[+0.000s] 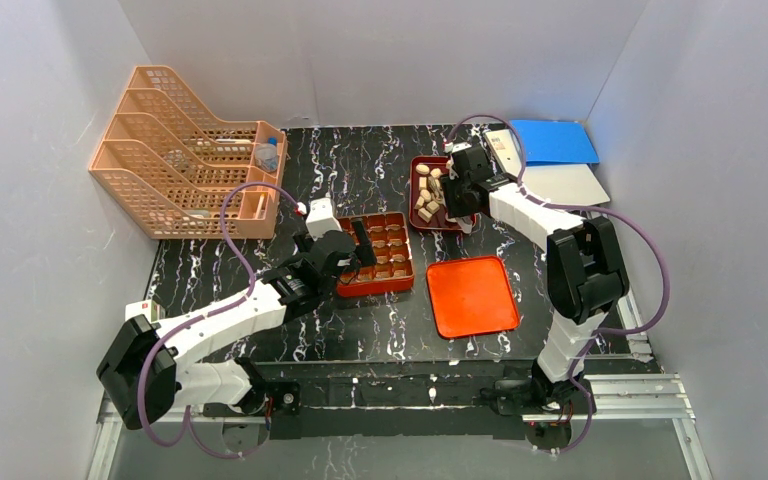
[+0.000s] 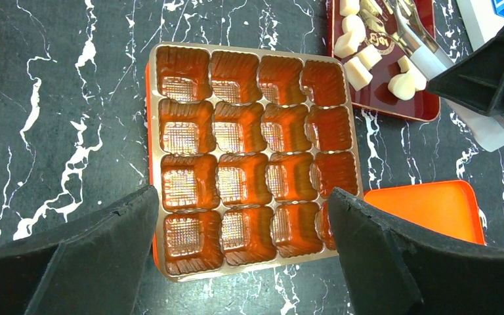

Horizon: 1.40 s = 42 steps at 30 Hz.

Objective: Pack the chocolate
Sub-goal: Pick up the fake chocolate from the plate, then place the fake chocolate in the packing box.

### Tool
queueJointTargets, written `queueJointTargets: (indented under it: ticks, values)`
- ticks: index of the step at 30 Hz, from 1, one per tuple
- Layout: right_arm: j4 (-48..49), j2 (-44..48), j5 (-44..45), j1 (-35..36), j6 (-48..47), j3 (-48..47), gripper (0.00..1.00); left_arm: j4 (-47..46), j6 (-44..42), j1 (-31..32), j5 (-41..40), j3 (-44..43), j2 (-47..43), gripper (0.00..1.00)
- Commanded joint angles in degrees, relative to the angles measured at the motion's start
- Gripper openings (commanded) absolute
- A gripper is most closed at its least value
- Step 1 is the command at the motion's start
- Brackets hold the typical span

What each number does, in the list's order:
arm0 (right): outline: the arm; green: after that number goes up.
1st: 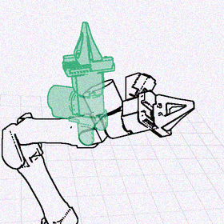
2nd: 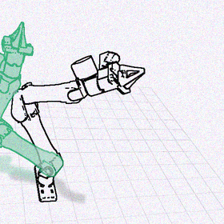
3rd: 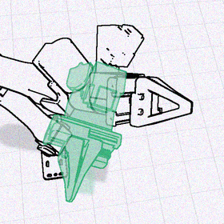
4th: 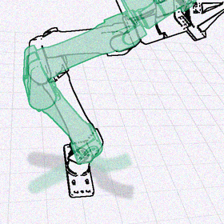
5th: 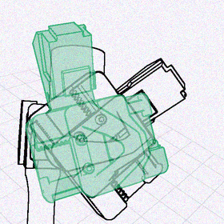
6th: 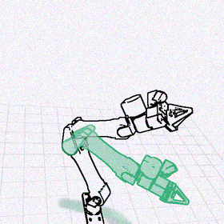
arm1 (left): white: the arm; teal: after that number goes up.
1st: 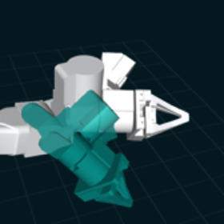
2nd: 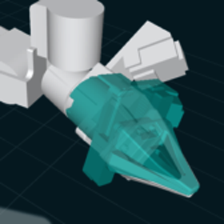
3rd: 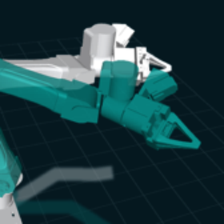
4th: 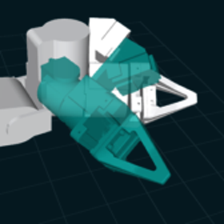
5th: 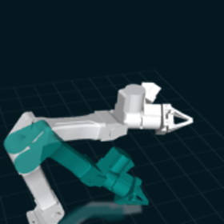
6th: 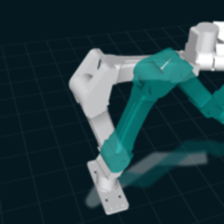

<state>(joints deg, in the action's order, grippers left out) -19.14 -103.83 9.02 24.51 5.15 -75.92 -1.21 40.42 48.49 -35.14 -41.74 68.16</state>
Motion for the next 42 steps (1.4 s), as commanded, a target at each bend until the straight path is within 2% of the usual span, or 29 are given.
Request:
queueJointTargets:
  ticks: [1,9,26,30,42]
  values:
    - [2.0,0.0,0.6,0.2,-0.9,-2.3,0.37,0.4,0.0,0.0,-2.2,-1.2,-0.2,0.98]
    - [2.7,2.6,1.2,0.2,-0.7,-1.0,0.26,0.9,0.3,0.0,-2.3,-0.9,-1.2,0.98]
    - [0.3,11.9,1.9,1.8,-0.8,0.3,0.19,4.1,0.2,0.0,-4.0,-2.6,-2.5,0.98]
    - [-0.9,14.2,2.9,4.2,-0.7,1.3,0.18,4.3,0.1,0.0,-4.2,-3.1,-2.4,0.98]
    - [-4.8,20.8,10.0,17.3,2.0,5.7,0.17,5.7,0.1,0.0,-5.1,-4.1,-2.6,0.98]
